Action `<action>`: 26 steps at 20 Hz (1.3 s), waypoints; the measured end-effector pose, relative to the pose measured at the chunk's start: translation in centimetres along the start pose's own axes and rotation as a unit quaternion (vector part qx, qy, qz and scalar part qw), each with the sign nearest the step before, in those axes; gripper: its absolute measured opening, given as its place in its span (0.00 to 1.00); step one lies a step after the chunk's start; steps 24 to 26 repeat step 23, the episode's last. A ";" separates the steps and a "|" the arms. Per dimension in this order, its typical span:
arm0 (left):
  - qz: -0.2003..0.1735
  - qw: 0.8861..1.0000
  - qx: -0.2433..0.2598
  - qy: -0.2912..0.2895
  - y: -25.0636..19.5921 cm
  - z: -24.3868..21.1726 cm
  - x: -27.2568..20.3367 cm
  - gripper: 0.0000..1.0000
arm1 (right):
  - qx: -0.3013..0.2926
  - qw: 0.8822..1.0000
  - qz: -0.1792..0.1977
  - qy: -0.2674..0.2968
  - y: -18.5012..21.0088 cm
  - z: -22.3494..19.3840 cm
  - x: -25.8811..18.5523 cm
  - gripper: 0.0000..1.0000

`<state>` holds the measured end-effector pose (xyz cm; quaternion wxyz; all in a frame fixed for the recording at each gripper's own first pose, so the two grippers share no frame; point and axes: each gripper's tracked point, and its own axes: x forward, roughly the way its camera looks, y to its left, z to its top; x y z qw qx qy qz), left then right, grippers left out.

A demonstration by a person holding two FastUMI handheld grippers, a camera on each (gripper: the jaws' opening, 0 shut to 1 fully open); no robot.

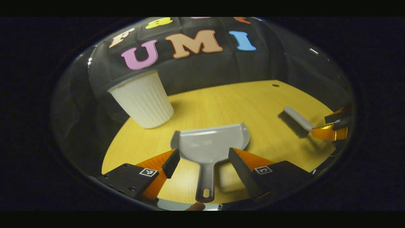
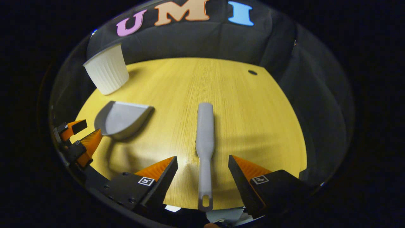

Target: Pick up the small broom and dustpan from the desktop, sweep the trash into the dustpan with the broom, and then empty the trash into the garbage bin.

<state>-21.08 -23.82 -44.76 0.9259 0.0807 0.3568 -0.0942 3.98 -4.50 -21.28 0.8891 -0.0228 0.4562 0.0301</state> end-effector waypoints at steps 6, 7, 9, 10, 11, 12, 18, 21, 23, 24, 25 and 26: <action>0.038 0.987 -0.046 -0.148 -0.2 12.9 -6.7 0.95 | -0.032 0.970 0.026 -0.240 -0.9 13.7 -10.7 0.93; 0.045 0.983 -0.050 -0.173 0.0 14.8 -7.8 0.95 | -0.036 0.966 0.033 -0.254 -1.3 14.7 -12.3 0.93; 0.049 0.974 -0.049 -0.216 0.3 17.8 -10.0 0.94 | -0.024 0.959 0.050 -0.278 -1.6 16.1 -15.7 0.93; 0.048 0.970 -0.047 -0.234 0.3 19.0 -10.8 0.94 | -0.014 0.954 0.053 -0.295 -1.5 17.4 -17.3 0.93; 0.046 0.966 -0.042 -0.253 -0.1 20.1 -11.6 0.93 | -0.004 0.949 0.050 -0.312 -1.6 18.4 -18.4 0.93; 0.040 0.961 -0.037 -0.270 -0.3 21.1 -12.4 0.93 | 0.003 0.943 0.043 -0.331 -1.8 19.0 -19.3 0.93; 0.002 0.952 -0.025 -0.306 -0.2 23.5 -13.9 0.93 | 0.028 0.927 0.000 -0.374 -2.5 21.1 -22.0 0.93; -0.005 0.950 -0.037 -0.310 0.3 23.6 -14.2 0.93 | 0.036 0.919 -0.008 -0.393 -2.3 21.8 -22.9 0.93; -0.007 0.950 -0.039 -0.311 0.7 24.0 -14.3 1.00 | 0.036 0.918 -0.012 -0.396 -1.9 21.7 -23.2 0.93; -0.007 0.950 -0.039 -0.311 0.7 24.0 -14.3 1.00 | 0.036 0.918 -0.012 -0.396 -1.9 21.7 -23.2 0.93; -0.007 0.950 -0.039 -0.311 0.7 24.0 -14.3 1.00 | 0.036 0.918 -0.012 -0.396 -1.9 21.7 -23.2 0.93; -0.007 0.950 -0.039 -0.311 0.7 24.0 -14.3 1.00 | 0.036 0.918 -0.012 -0.396 -1.9 21.7 -23.2 0.93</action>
